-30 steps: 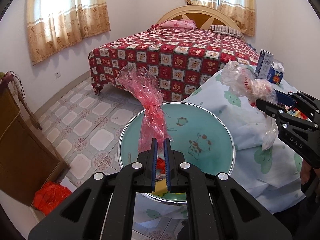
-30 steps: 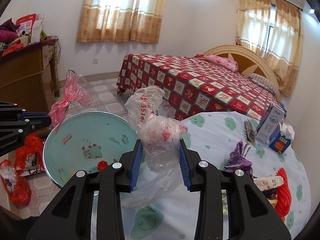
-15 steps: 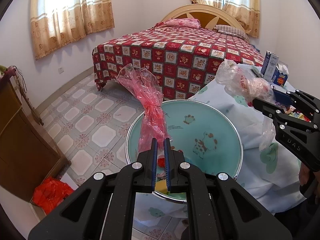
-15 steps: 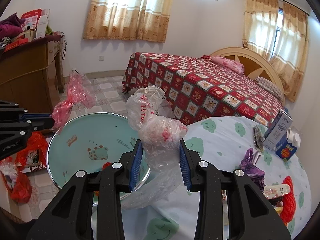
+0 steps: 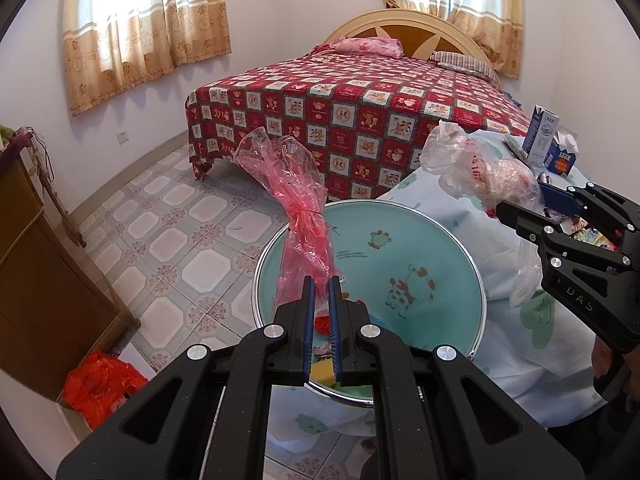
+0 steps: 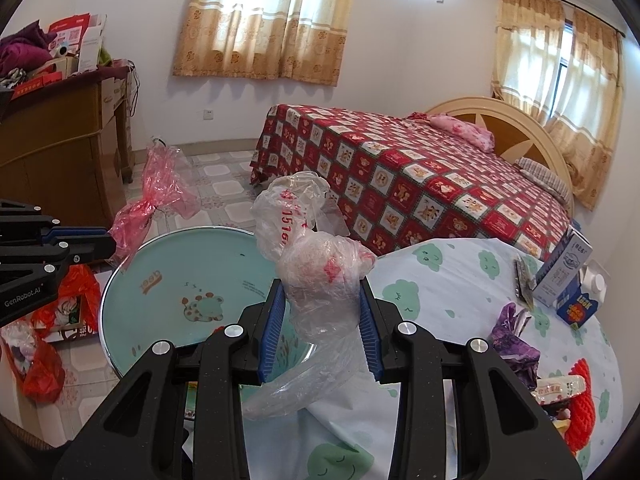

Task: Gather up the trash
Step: 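Open the left gripper to drop the pink bag while the right drops the clear bag, then grasp the orange and blue snack wrapper on the table with the right gripper, then grasp the purple wrapper with the left gripper while the right holds the orange wrapper, then carry the purple wrapper over the bucket with the left gripper while the right brings the orange wrapper, then open the left gripper over the bucket while the right releases the orange wrapper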

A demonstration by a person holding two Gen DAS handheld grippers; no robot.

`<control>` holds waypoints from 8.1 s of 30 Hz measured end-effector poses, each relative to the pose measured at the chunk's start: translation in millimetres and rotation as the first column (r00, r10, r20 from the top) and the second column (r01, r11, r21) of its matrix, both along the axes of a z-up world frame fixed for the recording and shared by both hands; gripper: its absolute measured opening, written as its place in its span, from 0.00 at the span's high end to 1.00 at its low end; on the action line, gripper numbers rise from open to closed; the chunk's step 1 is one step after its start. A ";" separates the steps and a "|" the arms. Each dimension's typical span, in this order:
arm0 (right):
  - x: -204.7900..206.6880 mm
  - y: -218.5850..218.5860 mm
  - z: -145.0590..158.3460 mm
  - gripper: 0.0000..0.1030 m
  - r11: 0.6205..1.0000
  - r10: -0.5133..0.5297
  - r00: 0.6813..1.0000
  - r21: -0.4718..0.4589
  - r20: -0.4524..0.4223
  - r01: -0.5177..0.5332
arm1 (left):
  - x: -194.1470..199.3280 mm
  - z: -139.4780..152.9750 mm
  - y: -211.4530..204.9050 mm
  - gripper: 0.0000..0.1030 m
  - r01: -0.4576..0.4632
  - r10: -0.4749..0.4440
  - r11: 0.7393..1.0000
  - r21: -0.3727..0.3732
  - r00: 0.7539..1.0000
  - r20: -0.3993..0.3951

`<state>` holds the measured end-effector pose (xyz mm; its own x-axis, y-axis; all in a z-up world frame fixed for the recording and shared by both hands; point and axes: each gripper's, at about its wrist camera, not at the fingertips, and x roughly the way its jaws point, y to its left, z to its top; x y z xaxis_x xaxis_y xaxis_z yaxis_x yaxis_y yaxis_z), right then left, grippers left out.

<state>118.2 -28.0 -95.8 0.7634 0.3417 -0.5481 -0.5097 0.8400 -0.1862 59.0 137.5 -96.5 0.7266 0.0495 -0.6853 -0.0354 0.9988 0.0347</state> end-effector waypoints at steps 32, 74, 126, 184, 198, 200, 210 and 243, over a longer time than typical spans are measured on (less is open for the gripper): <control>-4.2 -7.1 -0.6 0.41 1.000 -0.001 1.000 0.024 -0.022 0.002 | -1.7 -4.4 -11.9 0.55 0.008 -0.008 1.000 -0.020 1.000 -0.010; -62.1 -321.9 -34.6 0.80 0.783 -0.592 0.784 0.094 -0.188 0.615 | -1.9 -17.9 -157.6 0.48 0.269 -0.266 0.961 0.058 0.963 -0.051; -60.2 -287.6 6.2 0.80 0.827 -0.503 0.861 0.246 -0.076 0.505 | 45.3 46.5 -205.4 1.00 0.330 -0.332 0.943 0.036 0.941 0.067; 4.8 -66.5 13.2 0.80 0.982 -0.168 0.986 0.082 -0.019 0.169 | 13.4 30.2 -21.8 1.00 0.062 -0.060 0.998 -0.030 0.996 0.065; 7.9 -43.0 11.0 0.80 0.990 -0.129 0.991 0.059 -0.019 0.130 | 14.0 30.6 -15.5 1.00 0.056 -0.053 0.998 -0.042 0.996 0.070; 7.5 -40.3 10.9 0.80 0.991 -0.124 0.992 0.056 -0.018 0.125 | 14.3 30.3 -14.8 1.00 0.054 -0.051 0.997 -0.046 0.996 0.070; 7.3 -30.3 10.8 0.80 0.994 -0.100 0.995 0.044 -0.017 0.101 | 14.4 30.6 -13.2 1.00 0.055 -0.051 0.997 -0.046 0.996 0.071; 2.5 -17.9 5.1 0.80 0.997 -0.070 0.997 0.026 -0.019 0.071 | 14.3 29.7 -14.2 0.99 0.063 -0.060 0.996 -0.057 0.996 0.065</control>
<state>120.6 -45.9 -90.8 0.7761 0.3022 -0.5535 -0.4520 0.8786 -0.1542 73.3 123.3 -66.8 0.7690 -0.0357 -0.6382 0.0260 0.9994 -0.0246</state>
